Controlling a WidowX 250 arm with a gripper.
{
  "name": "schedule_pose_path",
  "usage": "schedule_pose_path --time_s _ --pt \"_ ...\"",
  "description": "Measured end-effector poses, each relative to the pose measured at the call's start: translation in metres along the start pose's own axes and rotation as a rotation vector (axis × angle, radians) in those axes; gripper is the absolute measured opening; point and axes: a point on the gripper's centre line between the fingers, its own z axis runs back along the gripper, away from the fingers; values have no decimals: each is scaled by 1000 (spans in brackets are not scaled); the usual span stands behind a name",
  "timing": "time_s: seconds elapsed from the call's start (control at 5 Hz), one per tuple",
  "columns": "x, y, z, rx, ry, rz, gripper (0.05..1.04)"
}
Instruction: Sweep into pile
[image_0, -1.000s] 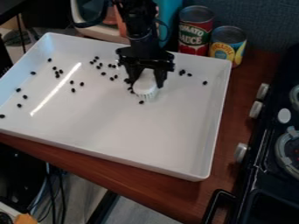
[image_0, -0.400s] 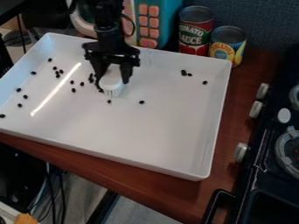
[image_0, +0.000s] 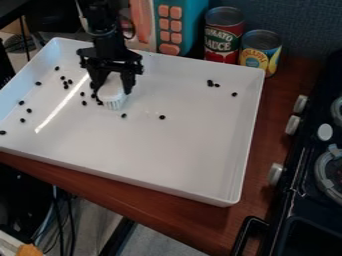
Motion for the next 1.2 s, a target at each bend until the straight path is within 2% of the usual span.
schedule_pose_path --time_s 0.4,0.6,0.8,1.0,1.2 --pt "-4 31 2 5 -11 59 740" --pt "-5 28 9 -33 -15 65 740" --pt "-3 15 29 -70 -52 55 740" --pt "-1 -12 48 -133 -80 14 740" --pt "-4 -44 52 -202 -59 -38 740"
